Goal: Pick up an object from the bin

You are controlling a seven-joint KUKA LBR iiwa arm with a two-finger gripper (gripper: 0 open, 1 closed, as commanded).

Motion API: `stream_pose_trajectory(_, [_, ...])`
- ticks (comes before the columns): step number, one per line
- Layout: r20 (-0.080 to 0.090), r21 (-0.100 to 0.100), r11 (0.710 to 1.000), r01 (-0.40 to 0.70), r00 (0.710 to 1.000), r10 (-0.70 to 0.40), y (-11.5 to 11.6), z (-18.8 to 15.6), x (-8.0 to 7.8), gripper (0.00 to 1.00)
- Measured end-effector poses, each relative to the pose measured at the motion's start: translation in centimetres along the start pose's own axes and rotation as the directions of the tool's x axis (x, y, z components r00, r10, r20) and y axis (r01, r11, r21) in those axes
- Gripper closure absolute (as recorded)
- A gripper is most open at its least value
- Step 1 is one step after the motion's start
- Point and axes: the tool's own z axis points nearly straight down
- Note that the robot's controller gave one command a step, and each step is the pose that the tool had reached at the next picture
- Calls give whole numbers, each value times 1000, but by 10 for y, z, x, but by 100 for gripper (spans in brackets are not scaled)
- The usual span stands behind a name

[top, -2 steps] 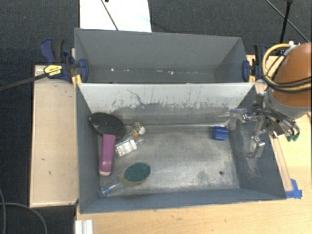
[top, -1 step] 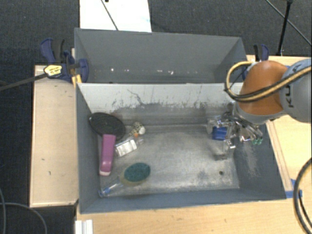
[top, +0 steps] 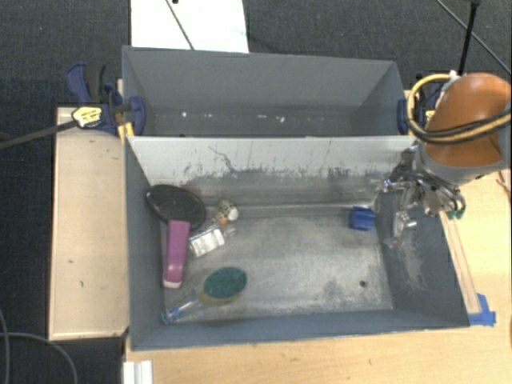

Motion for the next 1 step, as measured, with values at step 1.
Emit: stream_pose_trajectory(1, [-8,-4,980,-197,980,197,2,54,-1,0])
